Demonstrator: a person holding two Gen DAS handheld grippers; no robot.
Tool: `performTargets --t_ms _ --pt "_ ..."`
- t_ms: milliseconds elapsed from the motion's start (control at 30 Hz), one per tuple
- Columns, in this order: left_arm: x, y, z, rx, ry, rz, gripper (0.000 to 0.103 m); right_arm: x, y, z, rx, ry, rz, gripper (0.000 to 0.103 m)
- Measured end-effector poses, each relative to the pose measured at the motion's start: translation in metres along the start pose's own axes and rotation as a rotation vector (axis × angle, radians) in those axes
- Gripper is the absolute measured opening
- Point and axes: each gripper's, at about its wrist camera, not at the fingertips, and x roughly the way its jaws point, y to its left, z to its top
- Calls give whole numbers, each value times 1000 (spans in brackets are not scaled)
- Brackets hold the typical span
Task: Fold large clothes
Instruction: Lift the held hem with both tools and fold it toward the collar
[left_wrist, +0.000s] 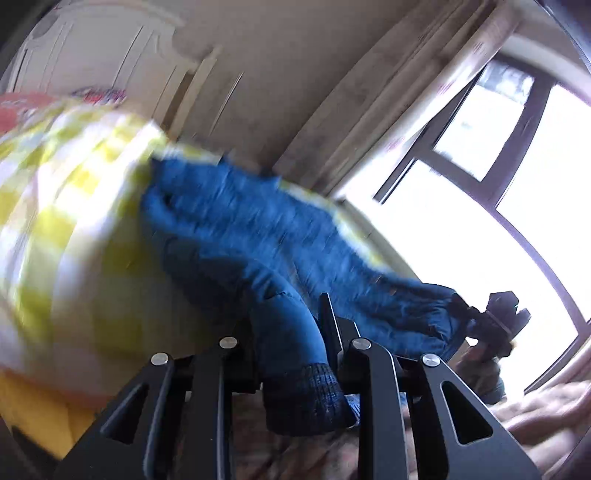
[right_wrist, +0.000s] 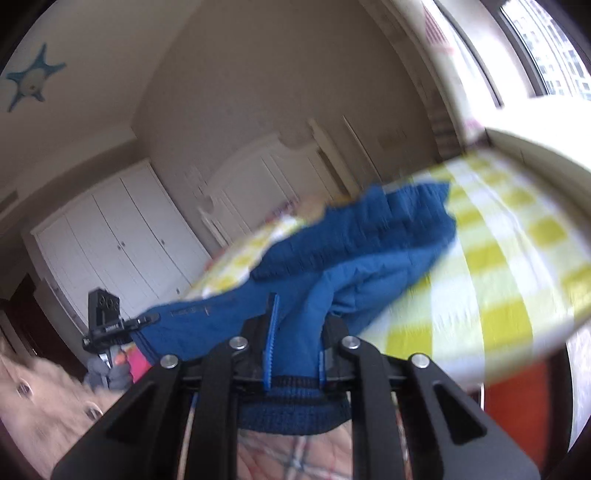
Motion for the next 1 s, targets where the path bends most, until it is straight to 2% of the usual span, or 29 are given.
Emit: performTargets --t_ms 33,100,167,233,267,333,367,400,433,500,533,600,667,733,833,900,1000 --pt "1 1 12 -15 -21 -18 22 2 0 13 0 -20 3 16" --pt "11 11 57 -71 -82 -57 22 24 -5 56 -19 -59 -29 16" --pt "29 23 102 -123 -125 -41 23 55 -18 93 -12 -59 -68 16" --pt "74 46 165 -189 -93 -35 24 114 -45 140 22 -32 -171 17" --pt "94 59 190 -236 -90 -16 27 144 -62 159 40 9 -212 18" --pt "135 82 228 -307 -65 29 29 195 -97 186 98 75 -255 30" --pt "164 97 252 -332 -25 63 30 228 -122 199 147 143 -280 37" --pt "190 116 270 -369 12 97 32 246 -138 203 186 179 -279 53" --pt "214 139 282 -434 47 98 35 258 -153 205 226 184 -289 65" --pt "237 175 295 -526 58 112 49 269 -179 212 270 150 -339 73" --pt "238 188 298 -546 34 150 55 270 -192 212 294 133 -345 73" --pt "233 208 302 -539 -1 210 86 271 -212 207 305 134 -369 73" --pt "230 229 309 -510 -10 274 87 276 -227 199 238 186 -440 73" --pt "234 242 312 -460 23 295 87 285 -236 188 170 250 -473 73" --pt "251 250 295 -372 125 237 87 302 -247 171 104 327 -470 73" --pt "269 243 279 -303 205 178 88 313 -247 166 66 357 -445 73" --pt "284 231 260 -216 278 145 89 331 -241 165 5 401 -409 74"
